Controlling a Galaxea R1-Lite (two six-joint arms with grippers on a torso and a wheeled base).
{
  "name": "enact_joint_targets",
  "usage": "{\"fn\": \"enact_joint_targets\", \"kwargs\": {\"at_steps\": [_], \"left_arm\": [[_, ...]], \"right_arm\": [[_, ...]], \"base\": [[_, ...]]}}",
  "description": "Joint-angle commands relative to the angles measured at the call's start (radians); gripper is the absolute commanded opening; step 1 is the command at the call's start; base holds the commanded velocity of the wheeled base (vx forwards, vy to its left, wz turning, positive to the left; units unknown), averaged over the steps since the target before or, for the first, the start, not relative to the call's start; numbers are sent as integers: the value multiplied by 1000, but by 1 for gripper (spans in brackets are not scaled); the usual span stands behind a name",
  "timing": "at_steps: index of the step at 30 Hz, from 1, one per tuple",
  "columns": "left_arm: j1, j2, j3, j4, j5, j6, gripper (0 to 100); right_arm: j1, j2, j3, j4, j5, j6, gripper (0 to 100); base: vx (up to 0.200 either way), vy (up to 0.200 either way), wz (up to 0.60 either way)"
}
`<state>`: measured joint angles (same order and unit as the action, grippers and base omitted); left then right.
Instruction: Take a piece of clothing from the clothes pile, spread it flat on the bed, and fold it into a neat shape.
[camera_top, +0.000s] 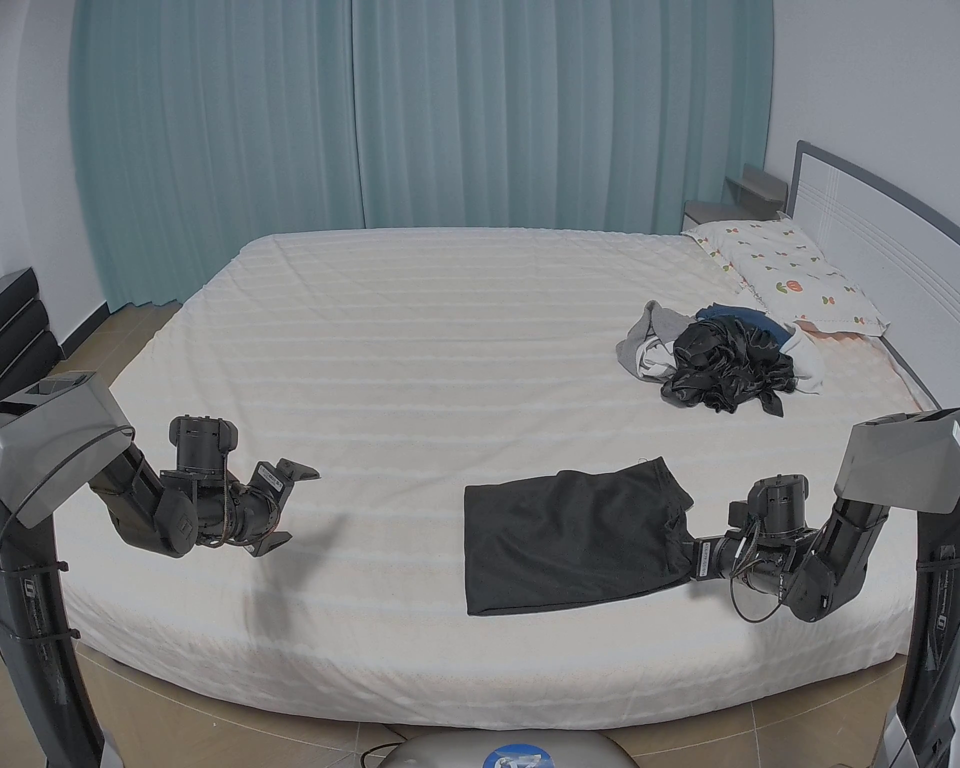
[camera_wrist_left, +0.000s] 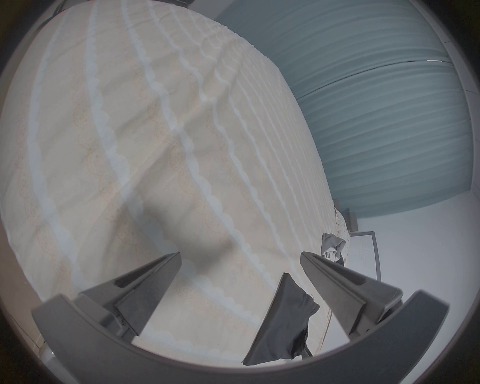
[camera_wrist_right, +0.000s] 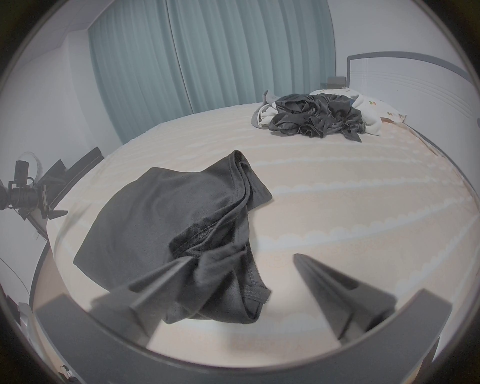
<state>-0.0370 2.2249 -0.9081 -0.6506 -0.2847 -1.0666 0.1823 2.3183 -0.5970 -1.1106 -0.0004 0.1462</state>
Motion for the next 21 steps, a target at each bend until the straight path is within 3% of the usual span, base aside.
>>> {"fn": "enact_joint_targets", "kwargs": {"at_steps": [1, 4, 8, 14, 16, 21], "left_arm": [[0, -1, 2, -3, 10, -3, 100], [0, -1, -2, -3, 18, -6, 100], [0, -1, -2, -3, 18, -6, 100], [0, 4, -2, -3, 18, -1, 100], [-1, 7, -2, -3, 18, 0, 100], [-7, 9, -2, -3, 19, 0, 100]], "right_arm": [[-14, -60, 20, 9, 0, -14, 100], [-40, -116, 8, 46, 10, -16, 100], [-57, -117, -27, 35, 69, 13, 100], [-57, -86, -113, 40, 109, 207, 100], [-44, -39, -147, 38, 126, 283, 100], [-34, 69, -242, 37, 134, 345, 100]], "base": [[0, 0, 0], [0, 0, 0], [0, 0, 0], [200, 0, 0], [0, 0, 0], [0, 0, 0]]}}
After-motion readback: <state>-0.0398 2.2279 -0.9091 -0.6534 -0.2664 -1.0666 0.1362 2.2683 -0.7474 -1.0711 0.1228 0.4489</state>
